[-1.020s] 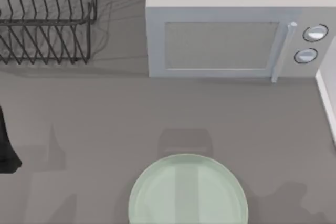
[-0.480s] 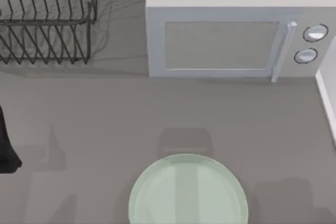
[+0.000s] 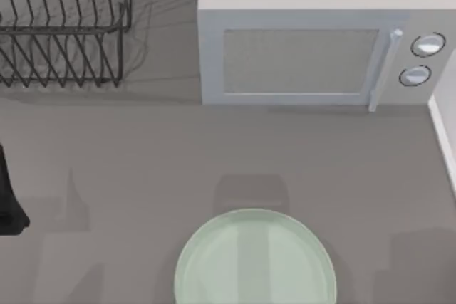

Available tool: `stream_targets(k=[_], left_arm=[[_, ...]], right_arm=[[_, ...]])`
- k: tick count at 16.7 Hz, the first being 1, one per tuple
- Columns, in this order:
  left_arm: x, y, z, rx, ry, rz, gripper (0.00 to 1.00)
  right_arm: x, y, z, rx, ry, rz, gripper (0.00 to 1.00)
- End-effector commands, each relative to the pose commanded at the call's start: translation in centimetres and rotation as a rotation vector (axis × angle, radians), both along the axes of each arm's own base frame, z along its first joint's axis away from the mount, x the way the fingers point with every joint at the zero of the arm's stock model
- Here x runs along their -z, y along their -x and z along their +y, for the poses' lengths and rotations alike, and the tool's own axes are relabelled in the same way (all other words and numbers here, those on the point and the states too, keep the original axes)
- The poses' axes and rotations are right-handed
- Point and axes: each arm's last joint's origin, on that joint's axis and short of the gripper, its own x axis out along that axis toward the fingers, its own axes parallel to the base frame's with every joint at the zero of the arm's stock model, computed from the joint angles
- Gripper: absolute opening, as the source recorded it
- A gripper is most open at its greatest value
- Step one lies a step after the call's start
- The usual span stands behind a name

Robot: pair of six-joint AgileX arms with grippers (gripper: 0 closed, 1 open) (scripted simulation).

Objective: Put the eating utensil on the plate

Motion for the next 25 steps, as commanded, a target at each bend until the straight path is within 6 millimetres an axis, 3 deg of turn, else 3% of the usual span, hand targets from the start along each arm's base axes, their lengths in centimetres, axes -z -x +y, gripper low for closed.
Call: stream_targets(k=[4,9,22,25], left_arm=[[0.0,0.0,0.0,0.000,0.000,0.000,1.00],[0.0,0.0,0.0,0.000,0.000,0.000,1.00],[0.0,0.0,0.0,0.000,0.000,0.000,1.00],[0.0,0.0,0.0,0.000,0.000,0.000,1.00]], right_arm=[[3.5,0.5,0.1,0.000,-0.001,0.004,1.00],[4.0,0.6,0.2,0.000,-0.002,0.007,1.00],[4.0,0.6,0.2,0.000,-0.002,0.007,0.02],[4.0,0.6,0.2,0.000,-0.002,0.007,0.00]])
